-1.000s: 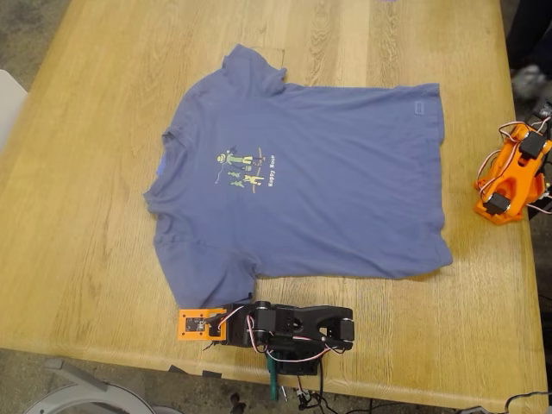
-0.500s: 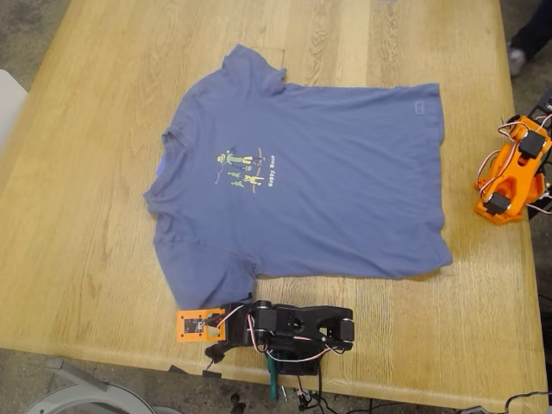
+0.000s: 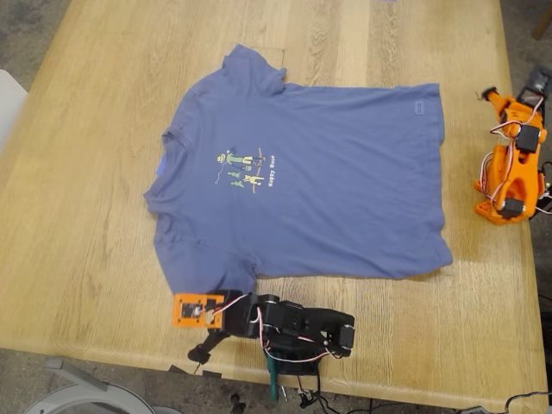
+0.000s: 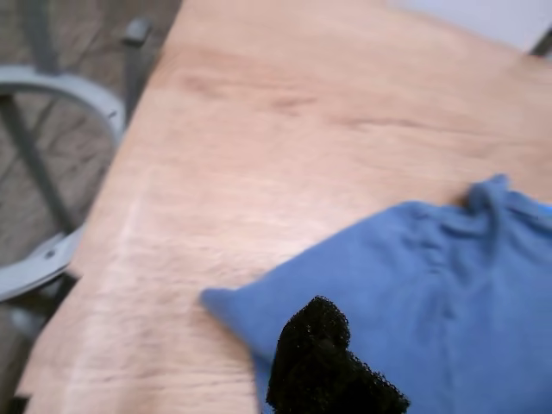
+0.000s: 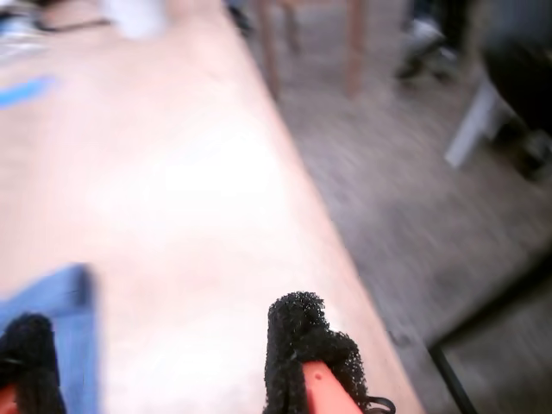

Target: Fold a T-shirt

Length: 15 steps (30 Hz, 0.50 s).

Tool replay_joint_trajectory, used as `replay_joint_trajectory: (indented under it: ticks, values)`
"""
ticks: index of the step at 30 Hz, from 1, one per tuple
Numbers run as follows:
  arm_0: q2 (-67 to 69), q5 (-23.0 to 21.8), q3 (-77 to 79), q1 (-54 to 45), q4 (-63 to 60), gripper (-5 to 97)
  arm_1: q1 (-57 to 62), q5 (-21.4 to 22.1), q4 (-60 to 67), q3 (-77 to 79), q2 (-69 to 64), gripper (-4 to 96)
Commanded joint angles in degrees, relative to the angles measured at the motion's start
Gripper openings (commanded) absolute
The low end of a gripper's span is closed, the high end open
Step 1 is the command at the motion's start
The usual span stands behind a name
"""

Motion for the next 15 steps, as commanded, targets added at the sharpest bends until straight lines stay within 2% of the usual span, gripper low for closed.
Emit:
replay_joint_trajectory:
  ticks: [1,4,7,15]
  values:
    - [6.8,0.1,-6.6,7.2,-4.0,63,-6.2,-0.1,2.2,-8.9,-1.1,38.4]
    - [5.4,1.1,-9.1,12.0,-2.6,65,-12.3,-0.5,7.7,-18.1,-5.3,38.7]
    - [-1.5,0.4,-16.7,14.6,1.0,65,-19.1,-2.2,15.2,-29.7,-11.6,39.4]
    - [-32.9,-1.7,-51.2,23.3,10.9,68,-37.2,-5.6,37.3,-59.0,-29.6,38.6]
